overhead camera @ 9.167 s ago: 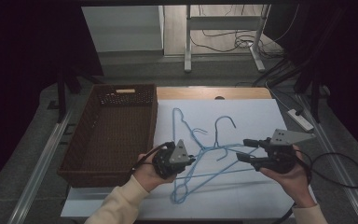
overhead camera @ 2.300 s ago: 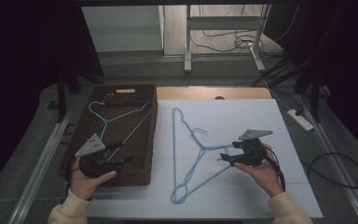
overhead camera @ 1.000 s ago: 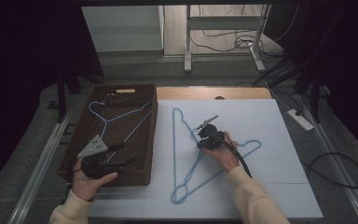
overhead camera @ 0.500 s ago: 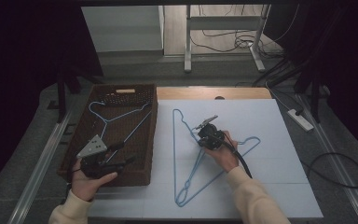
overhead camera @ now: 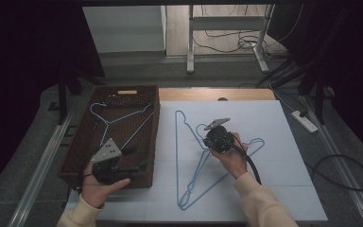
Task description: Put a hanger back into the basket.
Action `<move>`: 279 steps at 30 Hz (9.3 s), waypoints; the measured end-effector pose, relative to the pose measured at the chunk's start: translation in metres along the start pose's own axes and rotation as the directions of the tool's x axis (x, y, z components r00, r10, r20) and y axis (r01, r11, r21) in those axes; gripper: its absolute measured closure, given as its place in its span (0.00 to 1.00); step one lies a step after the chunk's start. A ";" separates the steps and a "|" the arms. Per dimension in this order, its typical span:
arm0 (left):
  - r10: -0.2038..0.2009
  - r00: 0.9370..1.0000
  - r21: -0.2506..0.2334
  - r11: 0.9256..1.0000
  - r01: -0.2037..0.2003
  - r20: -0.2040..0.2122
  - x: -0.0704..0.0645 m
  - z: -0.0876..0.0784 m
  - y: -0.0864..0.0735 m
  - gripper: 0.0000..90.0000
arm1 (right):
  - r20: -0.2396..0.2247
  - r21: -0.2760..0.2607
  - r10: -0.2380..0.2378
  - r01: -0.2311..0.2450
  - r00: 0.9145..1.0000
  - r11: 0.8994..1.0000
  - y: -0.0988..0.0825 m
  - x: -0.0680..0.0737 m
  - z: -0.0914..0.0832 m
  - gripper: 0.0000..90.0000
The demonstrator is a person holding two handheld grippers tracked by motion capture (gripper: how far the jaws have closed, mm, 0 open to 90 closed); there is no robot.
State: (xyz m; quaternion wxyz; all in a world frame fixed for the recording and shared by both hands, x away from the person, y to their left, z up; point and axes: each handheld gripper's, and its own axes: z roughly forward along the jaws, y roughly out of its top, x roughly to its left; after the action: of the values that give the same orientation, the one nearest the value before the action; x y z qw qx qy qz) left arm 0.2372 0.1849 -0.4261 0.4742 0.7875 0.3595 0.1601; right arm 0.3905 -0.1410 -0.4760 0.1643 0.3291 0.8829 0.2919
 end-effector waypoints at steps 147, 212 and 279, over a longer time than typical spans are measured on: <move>-0.350 0.933 -0.220 0.907 0.360 0.083 0.118 -0.069 -0.010 0.97 | -0.019 -0.330 0.181 -0.177 0.983 0.927 -0.121 -0.033 -0.106 0.43; -0.291 0.913 0.306 0.875 0.374 -0.285 0.158 -0.005 -0.012 0.75 | -0.024 -0.323 0.176 -0.174 0.984 0.930 -0.121 -0.032 -0.103 0.43; -0.078 0.997 -0.041 0.996 0.078 -0.006 0.021 -0.013 -0.024 0.36 | -0.081 -0.249 0.163 -0.178 0.983 0.952 -0.127 -0.026 -0.100 0.39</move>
State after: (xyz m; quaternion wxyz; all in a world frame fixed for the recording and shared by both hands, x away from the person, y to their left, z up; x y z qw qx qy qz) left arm 0.2340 0.2153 -0.4420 0.4946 0.7625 0.3885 0.1519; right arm 0.2993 -0.2773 -0.4755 0.1530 0.3713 0.8107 0.4259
